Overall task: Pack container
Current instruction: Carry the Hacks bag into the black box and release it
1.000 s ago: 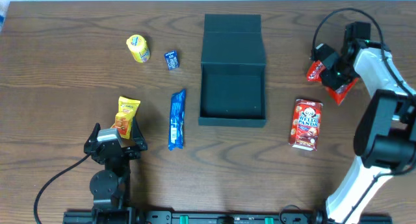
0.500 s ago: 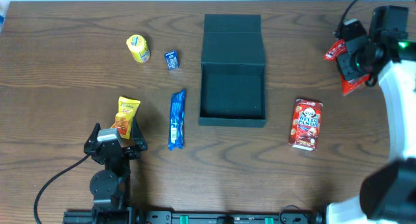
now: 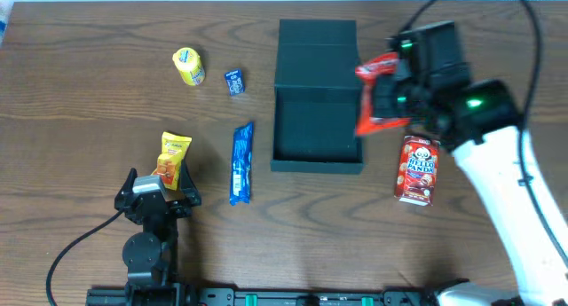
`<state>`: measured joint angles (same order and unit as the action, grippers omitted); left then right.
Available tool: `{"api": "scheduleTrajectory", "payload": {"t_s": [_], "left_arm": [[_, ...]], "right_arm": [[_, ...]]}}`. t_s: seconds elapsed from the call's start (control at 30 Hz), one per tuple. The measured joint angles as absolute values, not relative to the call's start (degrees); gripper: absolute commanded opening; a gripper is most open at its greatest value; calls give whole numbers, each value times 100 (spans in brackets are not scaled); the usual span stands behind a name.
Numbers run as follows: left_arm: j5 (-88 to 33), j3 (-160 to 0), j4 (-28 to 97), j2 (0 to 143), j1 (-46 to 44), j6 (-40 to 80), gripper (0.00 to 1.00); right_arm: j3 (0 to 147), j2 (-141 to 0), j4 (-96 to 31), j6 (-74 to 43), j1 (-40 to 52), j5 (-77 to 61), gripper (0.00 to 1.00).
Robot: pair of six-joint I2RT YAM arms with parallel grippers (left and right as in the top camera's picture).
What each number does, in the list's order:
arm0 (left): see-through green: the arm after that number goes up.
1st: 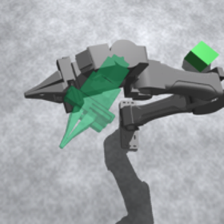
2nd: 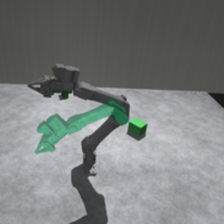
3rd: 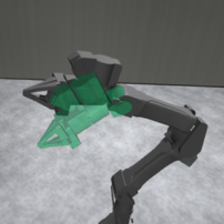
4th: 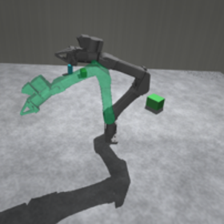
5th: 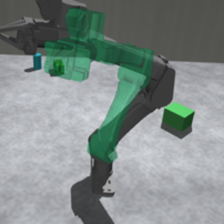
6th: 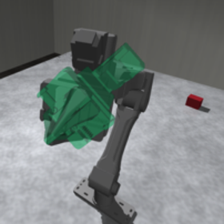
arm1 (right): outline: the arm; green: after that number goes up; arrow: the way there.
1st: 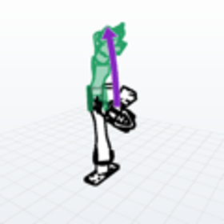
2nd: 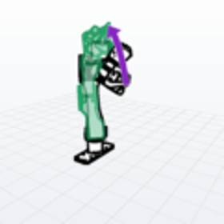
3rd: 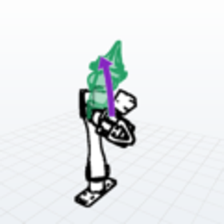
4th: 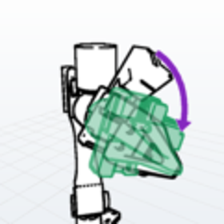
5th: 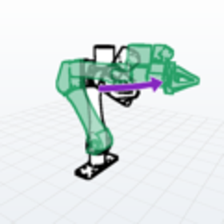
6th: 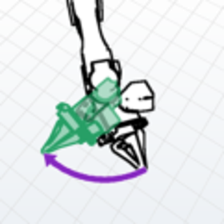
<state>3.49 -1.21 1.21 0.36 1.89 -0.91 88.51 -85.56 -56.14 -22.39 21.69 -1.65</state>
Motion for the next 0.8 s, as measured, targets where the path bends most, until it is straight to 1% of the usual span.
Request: {"api": "scheduleTrajectory", "payload": {"t_s": [0.17,0.43,0.5,0.63,0.8], "left_arm": [[349,-121,123,38,189,-91,95],[349,-121,121,36,189,-91,95],[349,-121,121,36,189,-91,95],[349,-121,121,36,189,-91,95],[349,-121,121,36,189,-91,95]], "right_arm": [[8853,-9050,-5251,-2976,2626,-183,11],[8844,-10440,-4713,-3634,2714,-174,10],[8842,-10761,-4591,-3721,2714,-176,9],[8842,-11157,-4565,-3802,2692,-178,9],[8842,-11371,-4606,-3837,2681,-176,9]]}}
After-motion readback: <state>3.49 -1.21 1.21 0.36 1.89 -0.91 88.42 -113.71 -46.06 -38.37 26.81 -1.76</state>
